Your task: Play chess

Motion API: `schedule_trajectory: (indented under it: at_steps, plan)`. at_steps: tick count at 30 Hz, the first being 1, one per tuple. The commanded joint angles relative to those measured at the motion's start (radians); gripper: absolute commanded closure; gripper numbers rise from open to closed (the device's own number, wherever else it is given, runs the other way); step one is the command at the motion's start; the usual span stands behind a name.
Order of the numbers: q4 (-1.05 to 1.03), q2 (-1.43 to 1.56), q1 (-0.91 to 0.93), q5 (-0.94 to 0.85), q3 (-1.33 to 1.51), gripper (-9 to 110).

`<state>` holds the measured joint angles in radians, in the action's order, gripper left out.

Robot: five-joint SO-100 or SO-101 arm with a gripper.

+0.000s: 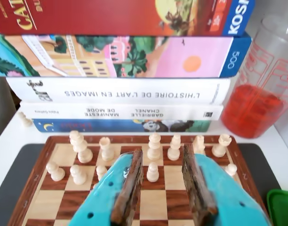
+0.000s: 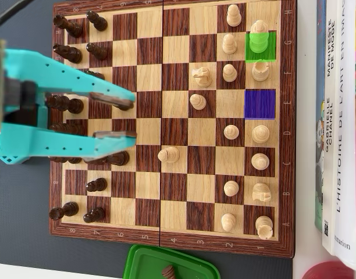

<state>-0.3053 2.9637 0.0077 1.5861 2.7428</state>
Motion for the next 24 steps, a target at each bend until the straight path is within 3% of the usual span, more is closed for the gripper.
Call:
schedule_trajectory:
  at_steps: [1,16,24]
  plan:
    - [0.14,0.078,-0.008,0.002,0.066,88]
    - [0.634,0.373,-0.034,0.0,0.333,88]
    - [0.882,0.383,-0.038,-0.009,0.353,88]
